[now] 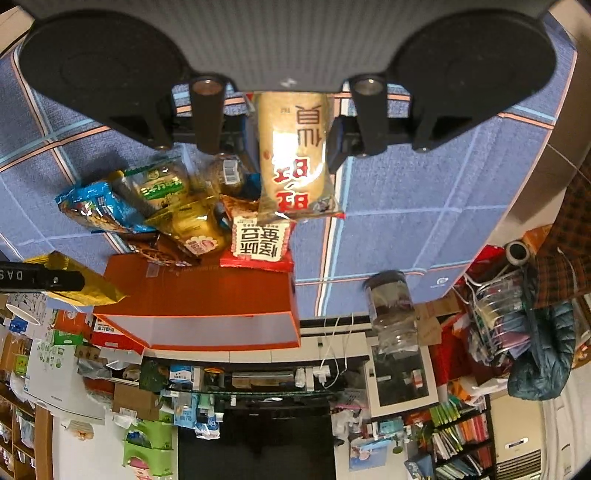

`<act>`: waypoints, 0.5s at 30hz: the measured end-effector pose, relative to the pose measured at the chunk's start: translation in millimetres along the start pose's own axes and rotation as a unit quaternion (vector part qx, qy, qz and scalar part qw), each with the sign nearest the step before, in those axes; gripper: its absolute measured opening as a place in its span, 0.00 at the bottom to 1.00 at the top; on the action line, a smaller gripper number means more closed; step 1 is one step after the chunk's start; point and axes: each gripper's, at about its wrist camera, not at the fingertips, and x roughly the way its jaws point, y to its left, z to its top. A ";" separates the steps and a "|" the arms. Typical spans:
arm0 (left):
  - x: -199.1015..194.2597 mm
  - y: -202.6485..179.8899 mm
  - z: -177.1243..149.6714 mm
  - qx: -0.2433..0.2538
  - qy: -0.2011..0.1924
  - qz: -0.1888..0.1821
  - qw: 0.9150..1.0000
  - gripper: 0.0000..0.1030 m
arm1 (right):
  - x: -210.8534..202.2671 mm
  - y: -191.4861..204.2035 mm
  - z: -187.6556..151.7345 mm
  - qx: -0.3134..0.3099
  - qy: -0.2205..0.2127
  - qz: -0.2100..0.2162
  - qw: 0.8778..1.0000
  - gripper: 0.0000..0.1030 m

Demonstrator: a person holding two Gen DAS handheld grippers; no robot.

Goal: Organize snacks
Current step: 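Carry both packets into the orange box and open both tools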

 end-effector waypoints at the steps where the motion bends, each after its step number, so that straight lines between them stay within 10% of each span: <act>1: -0.9 -0.6 0.3 0.000 -0.001 -0.001 1.000 0.35 | -1.0 -0.1 0.7 0.000 -0.001 0.000 1.000 0.48; 15: 16.1 -23.1 72.4 0.010 -0.052 -0.023 0.998 0.35 | -16.5 9.4 31.0 -0.040 -0.066 0.008 0.997 0.48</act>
